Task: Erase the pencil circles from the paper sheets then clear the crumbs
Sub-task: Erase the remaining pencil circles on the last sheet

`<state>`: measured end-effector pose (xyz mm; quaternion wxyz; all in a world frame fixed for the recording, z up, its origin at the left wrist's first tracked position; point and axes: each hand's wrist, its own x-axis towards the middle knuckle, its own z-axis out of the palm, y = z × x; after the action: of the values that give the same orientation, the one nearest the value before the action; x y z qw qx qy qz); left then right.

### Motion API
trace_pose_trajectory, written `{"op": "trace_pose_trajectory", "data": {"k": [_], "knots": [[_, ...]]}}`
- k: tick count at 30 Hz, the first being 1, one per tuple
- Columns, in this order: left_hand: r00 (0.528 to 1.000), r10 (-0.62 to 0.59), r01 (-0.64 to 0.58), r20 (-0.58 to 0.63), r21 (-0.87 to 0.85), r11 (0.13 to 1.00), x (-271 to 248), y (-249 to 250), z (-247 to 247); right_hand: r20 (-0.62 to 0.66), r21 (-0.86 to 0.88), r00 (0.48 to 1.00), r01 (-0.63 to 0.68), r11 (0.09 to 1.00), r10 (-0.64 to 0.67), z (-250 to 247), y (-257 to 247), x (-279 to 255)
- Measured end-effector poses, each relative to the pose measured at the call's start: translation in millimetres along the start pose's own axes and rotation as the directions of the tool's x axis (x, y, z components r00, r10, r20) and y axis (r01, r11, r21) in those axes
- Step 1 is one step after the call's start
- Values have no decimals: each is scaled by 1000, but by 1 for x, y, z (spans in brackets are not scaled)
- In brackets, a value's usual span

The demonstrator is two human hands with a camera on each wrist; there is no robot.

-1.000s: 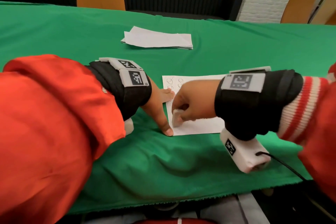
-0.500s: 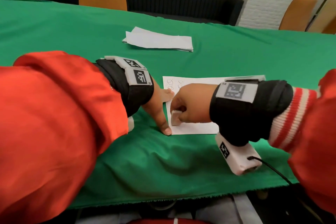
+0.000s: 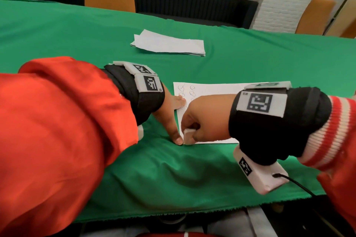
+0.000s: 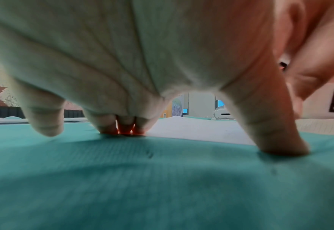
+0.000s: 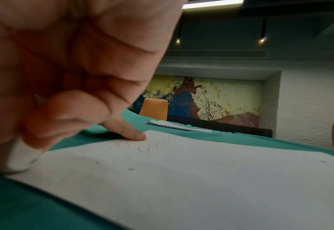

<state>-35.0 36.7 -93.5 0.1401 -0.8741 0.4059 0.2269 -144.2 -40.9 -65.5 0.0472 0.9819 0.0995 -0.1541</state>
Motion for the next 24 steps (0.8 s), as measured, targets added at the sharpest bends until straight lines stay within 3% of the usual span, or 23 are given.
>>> {"op": "trace_pose_trajectory", "data": {"k": [6, 12, 16, 24], "knots": [[1000, -22, 21, -15, -10, 1000, -5, 3, -1, -71, 30, 996, -43, 999, 45, -3, 5, 7], [1000, -3, 3, 15, 3, 1000, -3, -1, 0, 6, 24, 1000, -6, 1000, 6, -1, 6, -1], [1000, 2, -2, 22, 7, 1000, -3, -1, -1, -45, 39, 998, -52, 998, 54, -2, 11, 5], [999, 8, -10, 34, 55, 998, 0, -3, -2, -14, 66, 999, -37, 997, 38, 1, 15, 2]]}}
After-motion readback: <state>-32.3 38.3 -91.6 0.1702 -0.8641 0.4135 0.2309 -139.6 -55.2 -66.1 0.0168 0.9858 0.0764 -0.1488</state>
